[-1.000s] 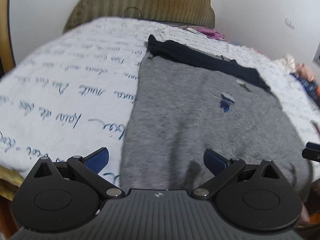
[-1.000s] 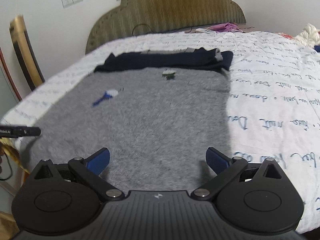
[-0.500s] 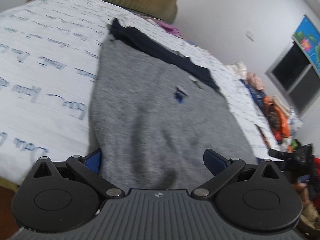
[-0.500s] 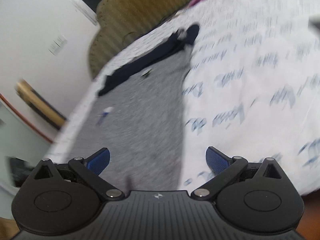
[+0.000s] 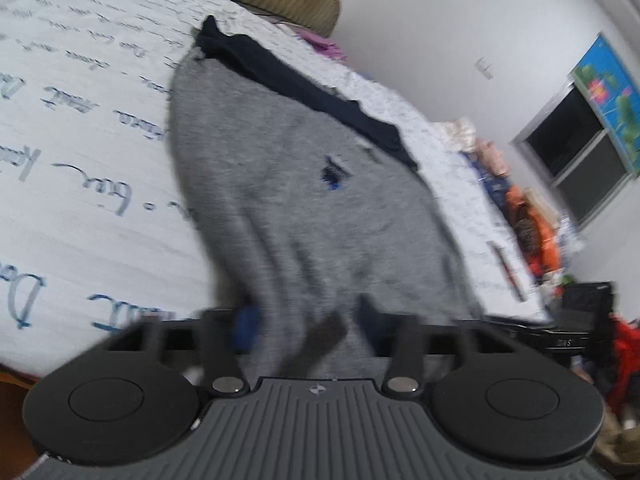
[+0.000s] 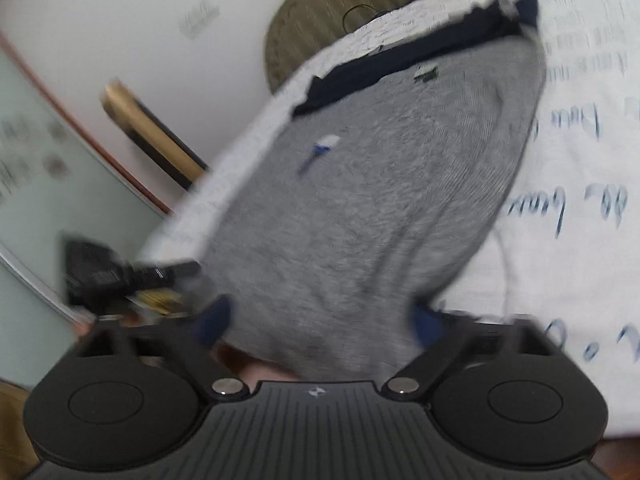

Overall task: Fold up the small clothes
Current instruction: 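Grasp the ribbed hem with the left gripper while the right gripper grasps it too, then lift the hem with both grippers and fold it toward the collar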

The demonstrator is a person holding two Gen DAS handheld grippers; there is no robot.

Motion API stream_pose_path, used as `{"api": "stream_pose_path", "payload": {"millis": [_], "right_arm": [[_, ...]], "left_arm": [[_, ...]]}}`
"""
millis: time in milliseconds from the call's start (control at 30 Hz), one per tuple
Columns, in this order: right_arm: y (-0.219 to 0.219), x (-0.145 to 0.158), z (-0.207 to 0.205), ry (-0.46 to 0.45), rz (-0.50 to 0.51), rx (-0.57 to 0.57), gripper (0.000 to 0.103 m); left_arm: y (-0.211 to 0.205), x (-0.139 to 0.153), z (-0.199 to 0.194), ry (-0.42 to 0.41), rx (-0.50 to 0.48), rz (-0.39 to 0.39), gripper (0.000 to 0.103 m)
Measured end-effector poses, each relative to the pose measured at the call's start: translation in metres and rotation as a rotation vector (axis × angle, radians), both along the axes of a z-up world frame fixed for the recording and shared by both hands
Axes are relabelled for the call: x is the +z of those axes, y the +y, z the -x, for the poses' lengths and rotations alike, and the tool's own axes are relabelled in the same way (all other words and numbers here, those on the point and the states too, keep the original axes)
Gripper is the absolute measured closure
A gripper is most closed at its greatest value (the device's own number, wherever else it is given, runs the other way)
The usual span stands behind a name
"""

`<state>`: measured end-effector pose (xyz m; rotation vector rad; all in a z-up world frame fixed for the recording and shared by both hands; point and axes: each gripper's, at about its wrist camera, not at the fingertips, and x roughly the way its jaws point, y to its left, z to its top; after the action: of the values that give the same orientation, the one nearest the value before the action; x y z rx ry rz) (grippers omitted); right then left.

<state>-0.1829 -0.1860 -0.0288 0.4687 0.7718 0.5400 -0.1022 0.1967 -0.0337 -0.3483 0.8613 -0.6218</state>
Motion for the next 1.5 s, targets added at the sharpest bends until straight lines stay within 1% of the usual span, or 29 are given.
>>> {"api": "stream_pose_path", "payload": {"millis": [33,67,167,233,300,433,533,600,667,733,800,833,867,900,933,967,1000,1033,1067,1100,1133,1167,1267,1300,1367,1400,1433,1467,1500], "right_arm": [[0.006,0.003,0.001,-0.005,0.076,-0.013,0.068],[0.010,0.005,0.003,-0.014,0.139,-0.030,0.080],[0.008,0.006,0.004,-0.013,0.156,-0.044,0.087],[0.005,0.007,0.006,-0.011,0.145,-0.055,0.090],[-0.006,0.012,0.007,-0.018,0.089,-0.060,0.091],[-0.019,0.040,-0.003,-0.089,0.017,-0.064,0.091],[-0.022,0.058,-0.021,-0.137,0.054,-0.081,0.091],[-0.024,0.060,-0.038,-0.144,0.082,-0.098,0.091],[-0.026,0.054,-0.054,-0.133,0.110,-0.121,0.091],[-0.026,0.044,-0.066,-0.110,0.158,-0.147,0.091],[-0.029,0.027,-0.074,-0.056,0.176,-0.159,0.091],[-0.032,0.020,-0.076,-0.028,0.173,-0.178,0.090],[-0.035,0.013,-0.076,-0.002,0.157,-0.180,0.090],[-0.038,0.008,-0.073,0.009,0.132,-0.180,0.089],[-0.040,0.006,-0.069,0.012,0.104,-0.183,0.088],[-0.043,0.004,-0.065,0.019,0.079,-0.186,0.085],[-0.048,0.002,-0.061,0.027,0.052,-0.189,0.083],[-0.053,0.000,-0.056,0.034,0.021,-0.196,0.074],[-0.058,-0.002,-0.051,0.043,-0.009,-0.203,0.062],[-0.063,-0.004,-0.048,0.052,-0.043,-0.207,0.053],[-0.067,-0.007,-0.043,0.059,-0.074,-0.210,0.035],[-0.069,-0.008,-0.039,0.059,-0.094,-0.215,0.029],[-0.066,-0.010,-0.031,0.053,-0.092,-0.214,0.029],[-0.060,-0.011,-0.030,0.050,-0.078,-0.202,0.028],[-0.043,-0.007,-0.032,0.029,-0.008,-0.179,0.029],[-0.034,-0.004,-0.033,0.016,0.050,-0.169,0.033],[-0.024,0.000,-0.034,0.003,0.112,-0.163,0.069],[-0.016,0.001,-0.036,0.001,0.163,-0.160,0.088],[-0.010,0.001,-0.038,-0.003,0.189,-0.152,0.088]], "left_arm": [[0.000,0.000,-0.001,0.002,0.007,-0.023,0.081],[0.001,0.000,-0.002,0.007,0.011,-0.036,0.090],[0.003,0.008,0.000,-0.008,0.015,-0.057,0.094],[-0.002,0.019,0.002,-0.038,0.009,-0.074,0.094],[-0.006,0.035,0.001,-0.077,-0.012,-0.062,0.094],[-0.018,0.071,-0.010,-0.166,-0.038,-0.042,0.094],[-0.033,0.086,-0.028,-0.201,-0.041,-0.051,0.094],[-0.042,0.085,-0.039,-0.220,-0.030,-0.084,0.094],[-0.050,0.075,-0.054,-0.207,-0.015,-0.133,0.094],[-0.054,0.056,-0.068,-0.163,-0.017,-0.185,0.093],[-0.053,0.037,-0.077,-0.098,-0.025,-0.203,0.090],[-0.049,0.028,-0.078,-0.072,-0.029,-0.197,0.083],[-0.044,0.022,-0.078,-0.051,-0.025,-0.181,0.081],[-0.038,0.019,-0.078,-0.044,-0.012,-0.161,0.073],[-0.032,0.017,-0.077,-0.036,-0.004,-0.139,0.058],[-0.025,0.017,-0.076,-0.029,0.009,-0.116,0.050],[-0.020,0.016,-0.074,-0.027,0.021,-0.092,0.038],[-0.014,0.017,-0.071,-0.026,0.031,-0.066,0.032],[-0.012,0.017,-0.069,-0.025,0.035,-0.047,0.032],[-0.010,0.016,-0.067,-0.024,0.034,-0.036,0.032],[-0.009,0.016,-0.064,-0.025,0.031,-0.034,0.032],[-0.009,0.015,-0.061,-0.030,0.030,-0.039,0.032],[-0.018,0.012,-0.055,-0.057,-0.007,-0.076,0.038],[-0.023,0.012,-0.053,-0.068,-0.019,-0.094,0.047],[-0.029,0.011,-0.049,-0.070,-0.056,-0.125,0.077],[-0.031,0.011,-0.049,-0.054,-0.072,-0.132,0.091],[-0.032,0.010,-0.048,-0.051,-0.074,-0.138,0.092],[-0.034,0.012,-0.046,-0.069,-0.069,-0.157,0.092],[-0.036,0.015,-0.042,-0.089,-0.068,-0.178,0.093]]}}
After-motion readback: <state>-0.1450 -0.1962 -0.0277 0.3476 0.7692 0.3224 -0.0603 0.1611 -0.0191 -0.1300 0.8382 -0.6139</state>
